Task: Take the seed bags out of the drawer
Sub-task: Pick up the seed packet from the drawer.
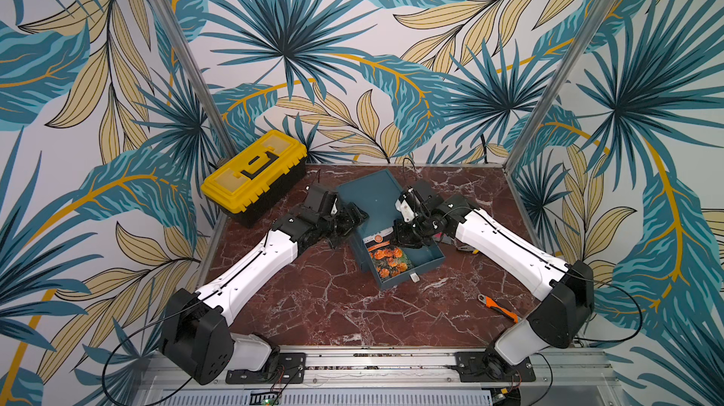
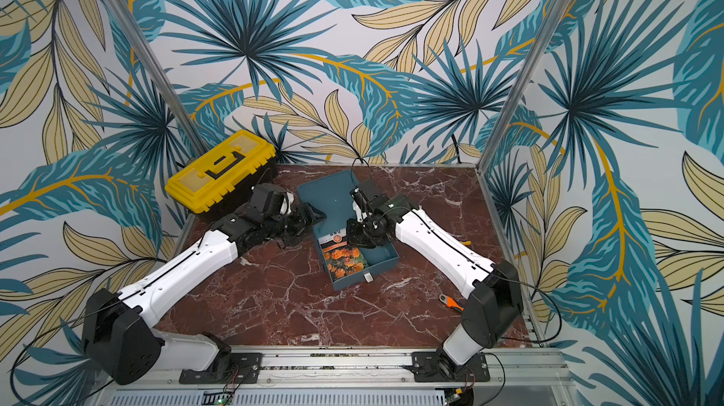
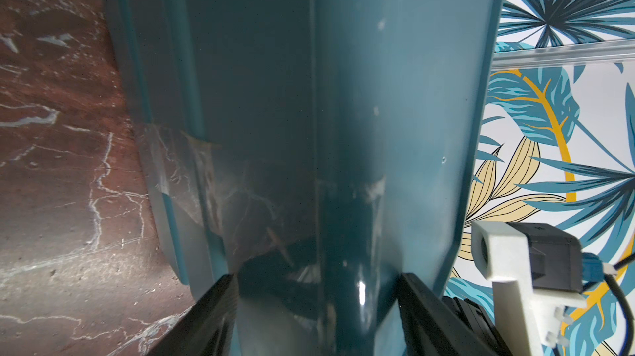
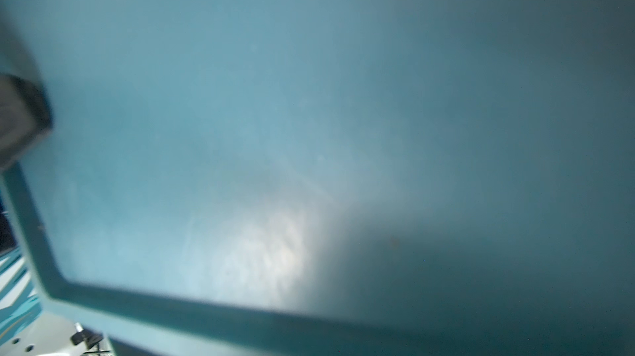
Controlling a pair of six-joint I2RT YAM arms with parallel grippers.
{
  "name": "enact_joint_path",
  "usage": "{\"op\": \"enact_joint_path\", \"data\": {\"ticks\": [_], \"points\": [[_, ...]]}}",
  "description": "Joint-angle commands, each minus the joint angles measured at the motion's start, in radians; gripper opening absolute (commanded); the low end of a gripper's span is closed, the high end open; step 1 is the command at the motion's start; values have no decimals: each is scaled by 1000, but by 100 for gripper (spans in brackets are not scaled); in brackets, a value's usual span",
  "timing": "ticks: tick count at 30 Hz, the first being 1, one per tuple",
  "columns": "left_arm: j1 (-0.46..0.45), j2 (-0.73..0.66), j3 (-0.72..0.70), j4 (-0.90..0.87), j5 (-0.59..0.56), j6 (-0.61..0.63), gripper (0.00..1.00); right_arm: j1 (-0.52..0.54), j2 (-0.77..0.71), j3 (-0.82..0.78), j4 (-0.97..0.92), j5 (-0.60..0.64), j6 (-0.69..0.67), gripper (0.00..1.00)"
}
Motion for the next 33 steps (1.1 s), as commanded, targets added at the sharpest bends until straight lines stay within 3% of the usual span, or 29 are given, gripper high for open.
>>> {"op": "enact_joint_path", "data": {"ticks": [1, 16, 28, 33], "points": [[3, 12, -22, -3, -5, 12, 77, 6, -12, -13, 28, -33, 18, 20], [3, -2, -45, 9, 2, 5, 77, 5, -11, -30, -30, 56, -14, 19], [3, -4, -55, 19, 3, 2, 77, -2, -1, 27, -64, 67, -11, 1], [3, -4, -53, 22, 2, 0, 77, -7, -5, 44, -79, 56, -2, 0]]}}
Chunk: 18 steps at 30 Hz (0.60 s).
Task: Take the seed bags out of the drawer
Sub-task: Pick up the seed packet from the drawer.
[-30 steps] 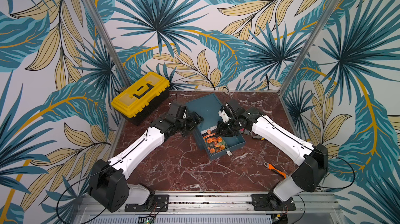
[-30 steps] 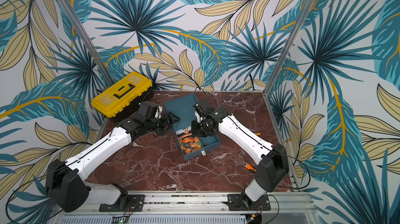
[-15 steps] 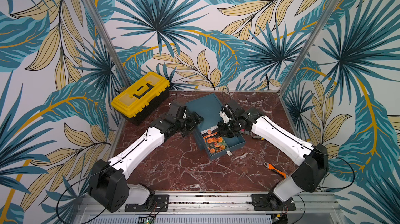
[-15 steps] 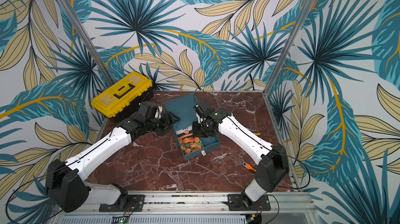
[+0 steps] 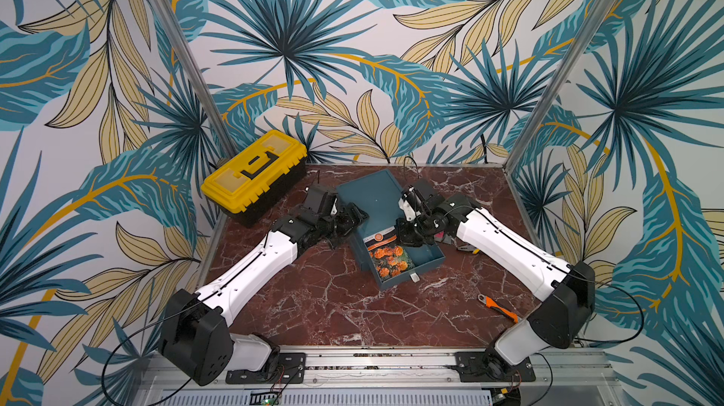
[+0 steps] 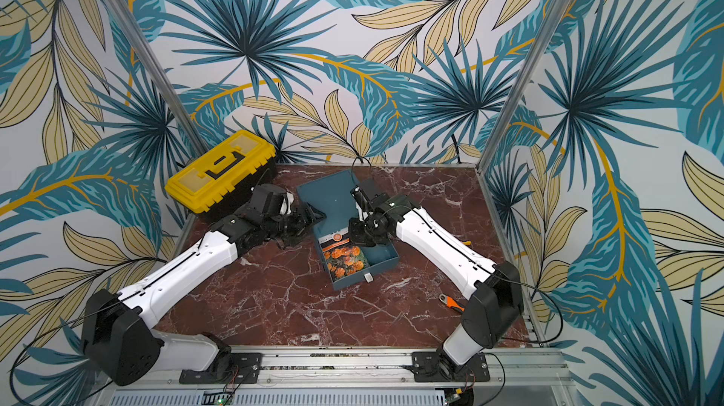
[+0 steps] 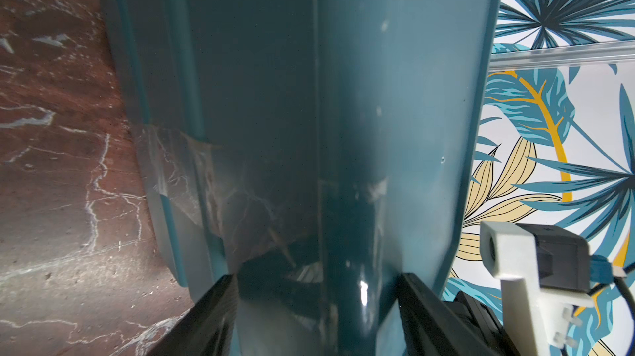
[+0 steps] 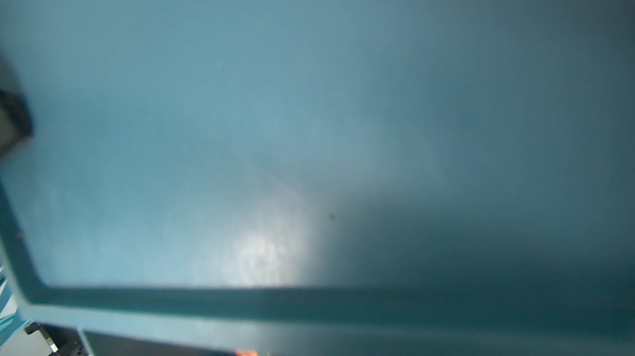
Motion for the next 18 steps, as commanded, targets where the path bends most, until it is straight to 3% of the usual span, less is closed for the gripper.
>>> {"op": "enact_joint_path", "data": {"ticks": [1, 18], "points": [[3, 1, -39, 3, 2, 2, 77, -5, -3, 22, -40, -15, 12, 0], [1, 1, -37, 2, -5, -4, 77, -54, 24, 145, -162, -161, 48, 0]]}}
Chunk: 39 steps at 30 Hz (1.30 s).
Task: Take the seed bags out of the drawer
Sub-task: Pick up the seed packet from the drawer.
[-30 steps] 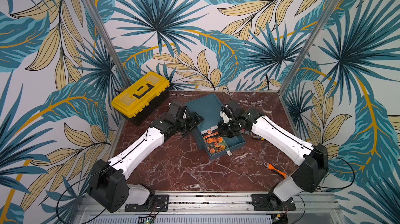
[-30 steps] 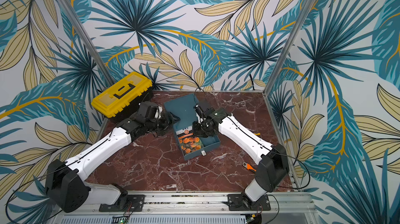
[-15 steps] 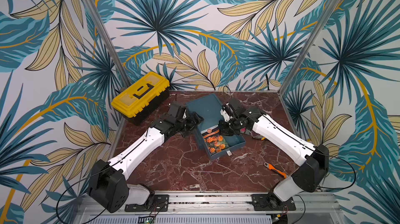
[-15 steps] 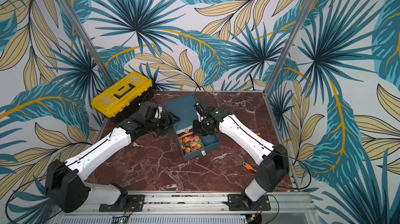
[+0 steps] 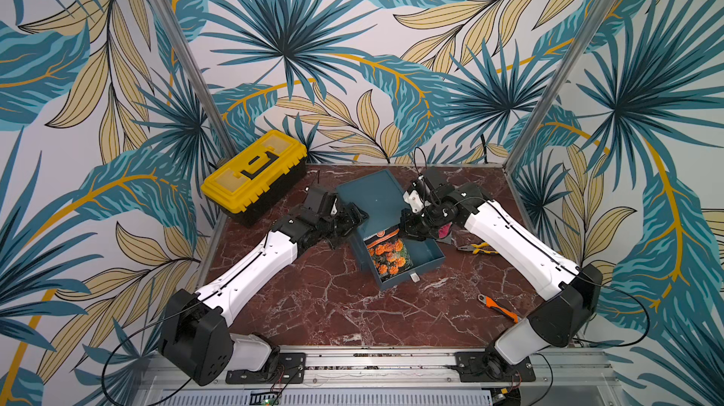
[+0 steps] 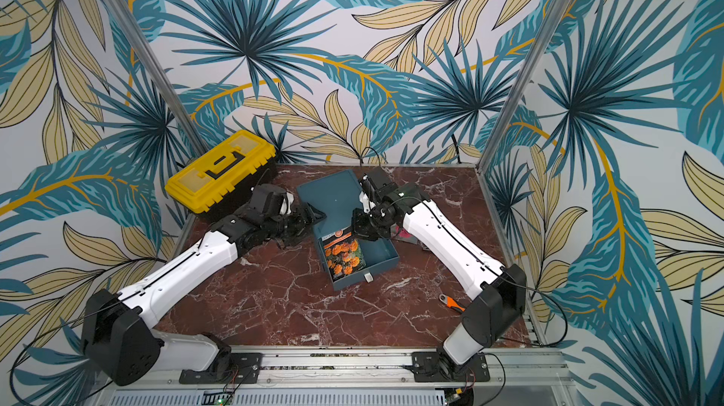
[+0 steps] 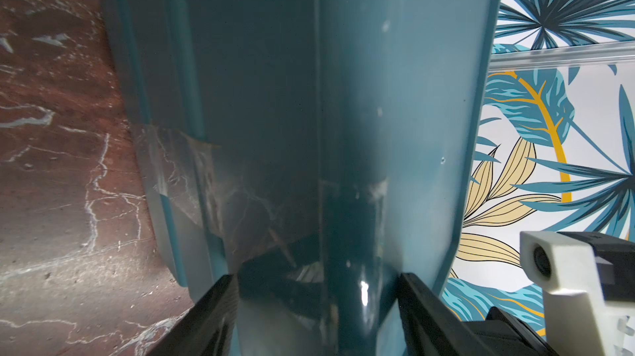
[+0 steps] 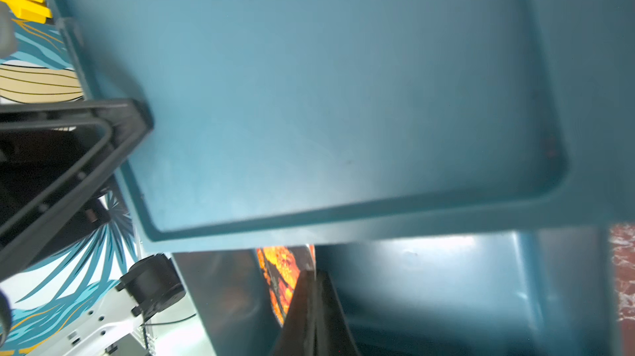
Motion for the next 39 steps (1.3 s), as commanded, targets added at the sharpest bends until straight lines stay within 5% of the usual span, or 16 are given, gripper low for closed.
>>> {"op": "enact_joint_path", "data": {"ticks": [1, 39], "points": [[1, -1, -38, 1, -8, -2, 77, -5, 19, 31, -59, -27, 6, 0], [1, -17, -45, -14, -19, -1, 77, -115, -111, 72, -217, -152, -29, 0]]}}
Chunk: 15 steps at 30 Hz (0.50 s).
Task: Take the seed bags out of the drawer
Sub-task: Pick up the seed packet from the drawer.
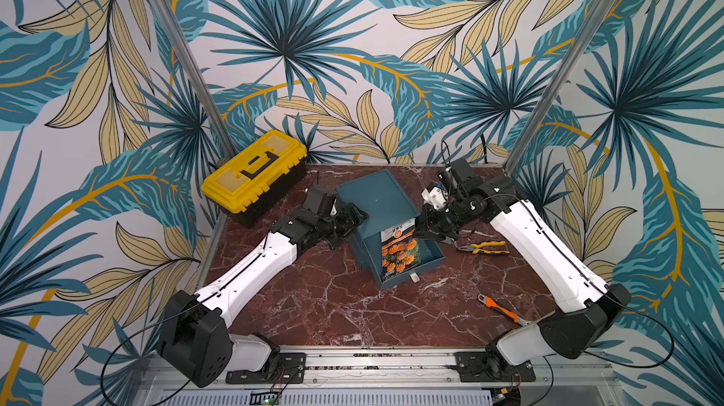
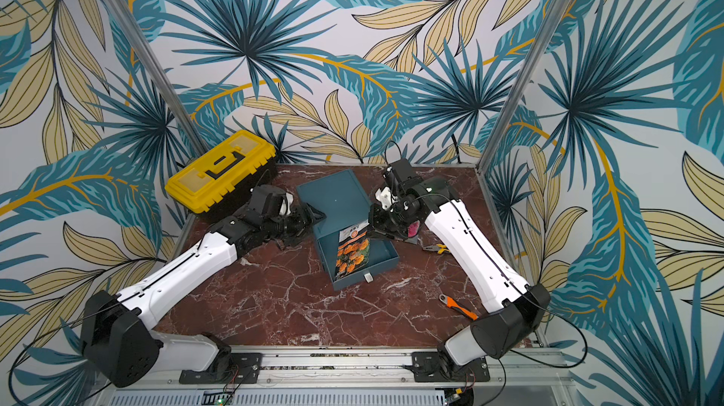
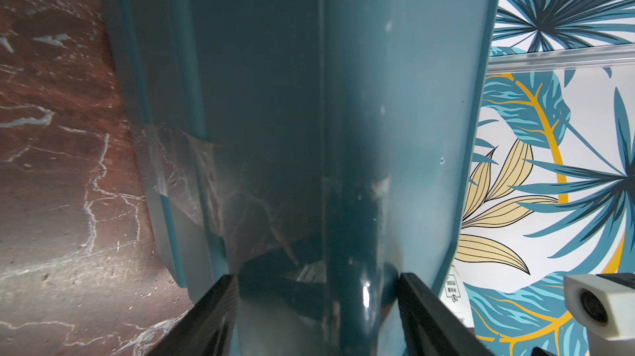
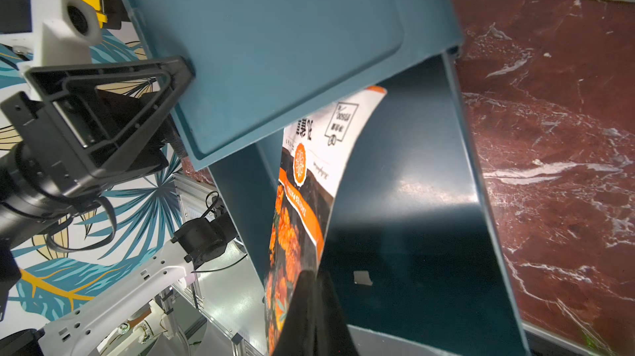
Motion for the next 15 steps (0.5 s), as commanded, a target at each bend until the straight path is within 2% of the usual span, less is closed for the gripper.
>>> {"op": "enact_joint_path", "data": {"ticks": [1, 15], "points": [[2, -8, -32, -25, -15, 6, 77, -12, -20, 12, -41, -25, -24, 0], [2, -8, -30, -22, -21, 3, 77, -55, -29, 39, -152, -121, -163, 0]]}}
